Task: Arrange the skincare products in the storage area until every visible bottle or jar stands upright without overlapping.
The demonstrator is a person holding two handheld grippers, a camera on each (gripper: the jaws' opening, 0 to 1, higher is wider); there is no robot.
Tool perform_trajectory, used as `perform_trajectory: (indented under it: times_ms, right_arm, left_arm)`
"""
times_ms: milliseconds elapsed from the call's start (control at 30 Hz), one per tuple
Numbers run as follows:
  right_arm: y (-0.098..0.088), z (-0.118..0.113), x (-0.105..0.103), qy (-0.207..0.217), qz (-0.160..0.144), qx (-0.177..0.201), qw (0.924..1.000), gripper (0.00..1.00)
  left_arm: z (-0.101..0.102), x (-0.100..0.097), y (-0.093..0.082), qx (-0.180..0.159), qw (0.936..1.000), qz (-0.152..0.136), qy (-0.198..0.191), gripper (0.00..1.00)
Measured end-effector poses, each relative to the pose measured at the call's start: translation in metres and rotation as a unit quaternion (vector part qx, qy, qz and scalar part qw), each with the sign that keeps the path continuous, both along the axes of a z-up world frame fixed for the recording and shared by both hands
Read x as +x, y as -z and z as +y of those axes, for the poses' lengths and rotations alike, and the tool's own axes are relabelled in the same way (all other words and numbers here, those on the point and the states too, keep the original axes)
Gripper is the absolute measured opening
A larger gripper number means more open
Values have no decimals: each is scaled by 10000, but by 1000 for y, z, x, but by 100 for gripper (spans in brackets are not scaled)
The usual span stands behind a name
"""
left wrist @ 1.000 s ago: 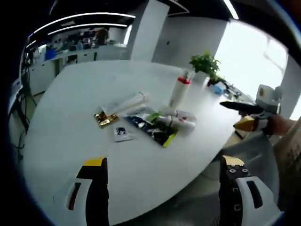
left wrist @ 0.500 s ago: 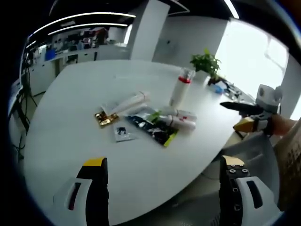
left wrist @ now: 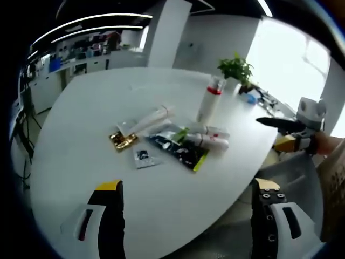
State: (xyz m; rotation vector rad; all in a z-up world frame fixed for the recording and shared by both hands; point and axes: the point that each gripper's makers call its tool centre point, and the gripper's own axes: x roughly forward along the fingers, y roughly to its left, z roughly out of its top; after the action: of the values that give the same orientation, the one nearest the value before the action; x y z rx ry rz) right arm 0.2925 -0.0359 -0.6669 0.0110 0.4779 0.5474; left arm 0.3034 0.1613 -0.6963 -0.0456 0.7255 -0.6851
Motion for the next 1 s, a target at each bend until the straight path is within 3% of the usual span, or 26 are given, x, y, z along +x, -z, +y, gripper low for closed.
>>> perform_trajectory:
  times_ms: [433, 1000]
  right_arm:
    - [5, 2, 0, -69, 32, -144, 9999, 92]
    - [9, 2, 0, -63, 152, -164, 9997, 89]
  left_arm:
    - [-5, 34, -4, 162, 9995, -123, 255, 97]
    - [0, 86, 1, 619, 9958, -166, 651, 97]
